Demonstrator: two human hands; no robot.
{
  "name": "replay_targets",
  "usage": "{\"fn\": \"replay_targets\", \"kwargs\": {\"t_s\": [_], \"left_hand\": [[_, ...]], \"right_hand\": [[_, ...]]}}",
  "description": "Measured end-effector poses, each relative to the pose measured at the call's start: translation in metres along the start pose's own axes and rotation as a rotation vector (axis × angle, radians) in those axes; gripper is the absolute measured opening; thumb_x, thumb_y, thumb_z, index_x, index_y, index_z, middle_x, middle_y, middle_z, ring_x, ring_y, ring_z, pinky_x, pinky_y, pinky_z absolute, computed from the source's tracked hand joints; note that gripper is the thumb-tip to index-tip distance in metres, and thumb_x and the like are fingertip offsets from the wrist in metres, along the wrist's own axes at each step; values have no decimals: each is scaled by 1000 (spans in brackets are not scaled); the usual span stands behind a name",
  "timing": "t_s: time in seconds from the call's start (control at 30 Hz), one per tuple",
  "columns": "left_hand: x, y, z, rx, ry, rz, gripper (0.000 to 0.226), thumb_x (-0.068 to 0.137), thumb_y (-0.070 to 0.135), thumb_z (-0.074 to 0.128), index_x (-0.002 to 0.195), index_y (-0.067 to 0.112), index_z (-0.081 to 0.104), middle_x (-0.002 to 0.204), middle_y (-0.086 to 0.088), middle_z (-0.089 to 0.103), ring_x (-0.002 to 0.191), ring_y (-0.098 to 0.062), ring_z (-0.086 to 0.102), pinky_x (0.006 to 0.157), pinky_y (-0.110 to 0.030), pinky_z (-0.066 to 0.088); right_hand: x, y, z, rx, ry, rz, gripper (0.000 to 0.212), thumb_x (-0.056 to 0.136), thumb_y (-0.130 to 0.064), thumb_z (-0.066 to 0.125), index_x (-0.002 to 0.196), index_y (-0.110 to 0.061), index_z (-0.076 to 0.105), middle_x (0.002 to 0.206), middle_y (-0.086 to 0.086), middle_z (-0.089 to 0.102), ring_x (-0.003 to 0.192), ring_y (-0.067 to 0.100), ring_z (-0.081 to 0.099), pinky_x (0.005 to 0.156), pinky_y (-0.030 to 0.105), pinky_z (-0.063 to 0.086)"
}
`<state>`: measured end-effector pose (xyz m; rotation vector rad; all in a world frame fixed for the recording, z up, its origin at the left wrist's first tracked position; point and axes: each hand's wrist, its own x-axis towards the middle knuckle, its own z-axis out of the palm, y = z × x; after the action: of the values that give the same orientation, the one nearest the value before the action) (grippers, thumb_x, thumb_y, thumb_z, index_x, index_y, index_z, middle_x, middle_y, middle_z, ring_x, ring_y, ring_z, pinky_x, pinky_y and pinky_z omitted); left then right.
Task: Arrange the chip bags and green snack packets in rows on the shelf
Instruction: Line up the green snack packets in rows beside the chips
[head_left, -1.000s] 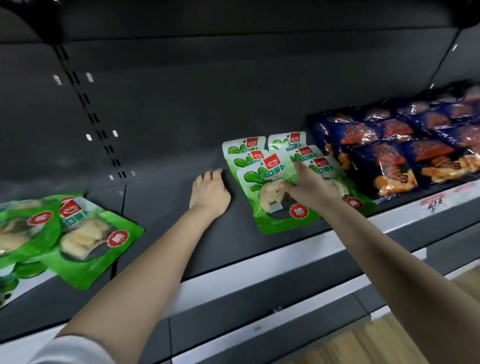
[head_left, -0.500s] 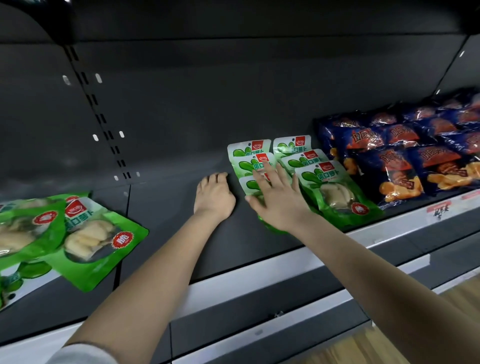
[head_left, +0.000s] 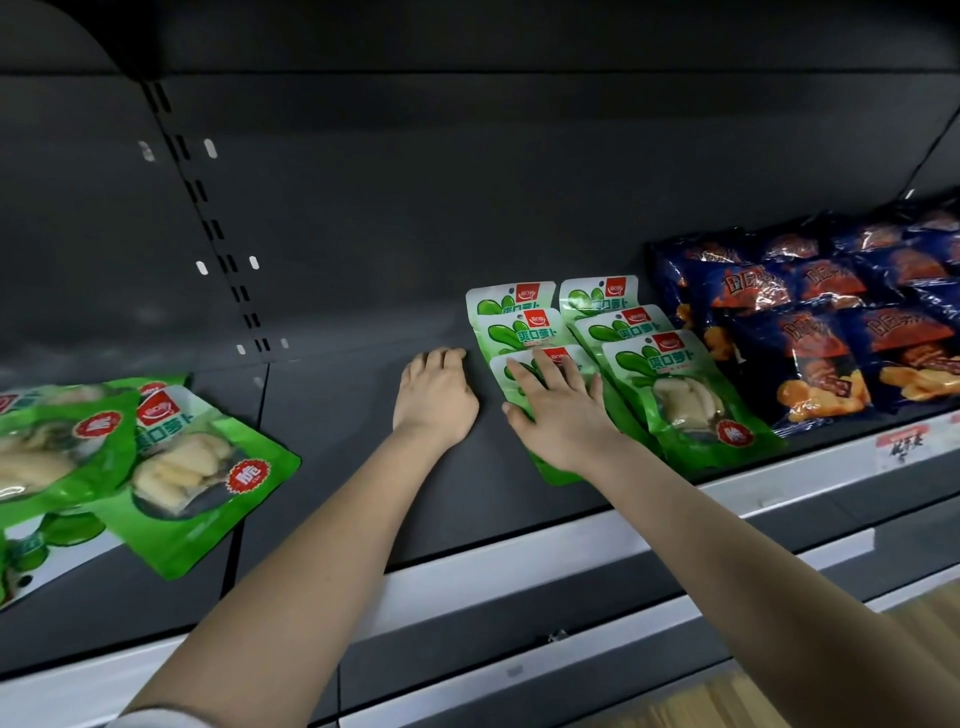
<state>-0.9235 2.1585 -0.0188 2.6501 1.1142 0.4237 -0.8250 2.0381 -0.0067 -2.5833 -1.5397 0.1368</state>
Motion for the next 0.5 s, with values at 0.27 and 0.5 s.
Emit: {"fn": "replay_targets", "kwargs": {"t_s": [0.27,0.5], "left_hand": [[-1,0,0,-13,-6,3,51,92,12,33,143,13,32,148,-7,35,138,-28,25,116,-36,17],[-2,1,-2,-16,4,2,51,92,10,34,142,13,33,148,-6,36,138,-26,26,116,-34,17]], "right_hand": [[7,4,-2,-14,-53,-4,60,99,-51,24,152,-35,1,160,-1,-12,146,30,-9,114,57,-5],[10,3,-4,-16,-44,-1,60,99,-53,22,152,-34,1,160,0,-11,146,31,-9,115,58,-5]]}}
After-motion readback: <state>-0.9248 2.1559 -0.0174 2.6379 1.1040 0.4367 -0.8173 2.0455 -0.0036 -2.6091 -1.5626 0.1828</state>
